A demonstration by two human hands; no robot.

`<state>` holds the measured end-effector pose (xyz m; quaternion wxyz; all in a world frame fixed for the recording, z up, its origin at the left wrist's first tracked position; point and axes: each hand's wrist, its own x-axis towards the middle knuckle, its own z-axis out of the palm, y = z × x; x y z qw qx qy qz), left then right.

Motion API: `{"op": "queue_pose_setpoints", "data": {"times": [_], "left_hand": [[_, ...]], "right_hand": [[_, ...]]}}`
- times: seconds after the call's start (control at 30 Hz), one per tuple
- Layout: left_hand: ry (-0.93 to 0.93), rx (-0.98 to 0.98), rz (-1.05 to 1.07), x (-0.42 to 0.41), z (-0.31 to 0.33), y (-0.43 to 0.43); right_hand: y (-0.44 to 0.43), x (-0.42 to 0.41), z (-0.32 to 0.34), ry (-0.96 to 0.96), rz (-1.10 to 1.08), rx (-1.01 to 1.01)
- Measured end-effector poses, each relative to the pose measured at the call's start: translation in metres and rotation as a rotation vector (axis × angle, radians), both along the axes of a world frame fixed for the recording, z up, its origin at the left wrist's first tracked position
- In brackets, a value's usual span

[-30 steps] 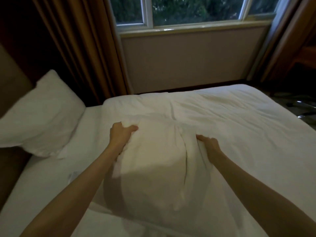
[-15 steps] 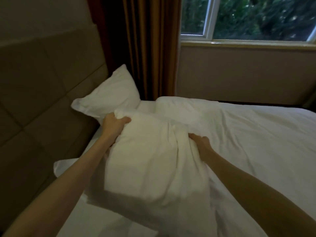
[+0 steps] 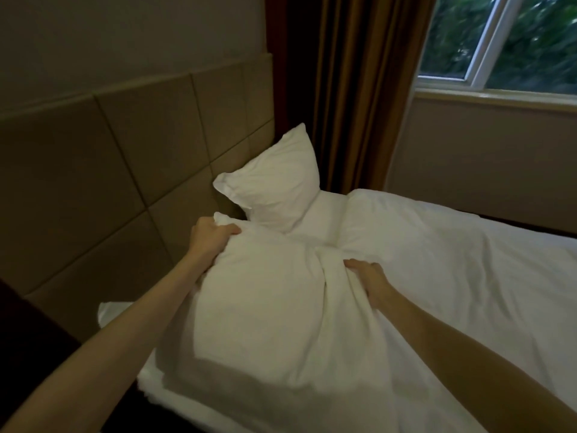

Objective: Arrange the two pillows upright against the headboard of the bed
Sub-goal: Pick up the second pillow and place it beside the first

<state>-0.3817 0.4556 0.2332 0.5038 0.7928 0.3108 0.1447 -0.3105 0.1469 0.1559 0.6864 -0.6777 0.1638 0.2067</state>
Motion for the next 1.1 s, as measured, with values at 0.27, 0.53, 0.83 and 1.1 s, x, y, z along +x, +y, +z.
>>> {"op": "queue_pose_setpoints", "data": {"times": [0.27,0.53,0.83,1.1], "left_hand": [[-0.034,0.129,-0.052,0.034,0.032,-0.051],[-0.139,0.242,-0.207,0.067,0.068,-0.112],[-0.190,0.360,-0.344,0.084,0.077,-0.118],[-0.184,0.412,-0.442,0.085,0.065,-0.025]], "right_hand": [[-0.031,0.041,-0.002,-0.014,0.003,-0.051],[-0.066,0.060,-0.015,-0.036,-0.011,0.018],[-0.045,0.057,-0.038,-0.012,-0.156,0.060],[0.065,0.063,-0.056,0.026,-0.039,0.033]]}}
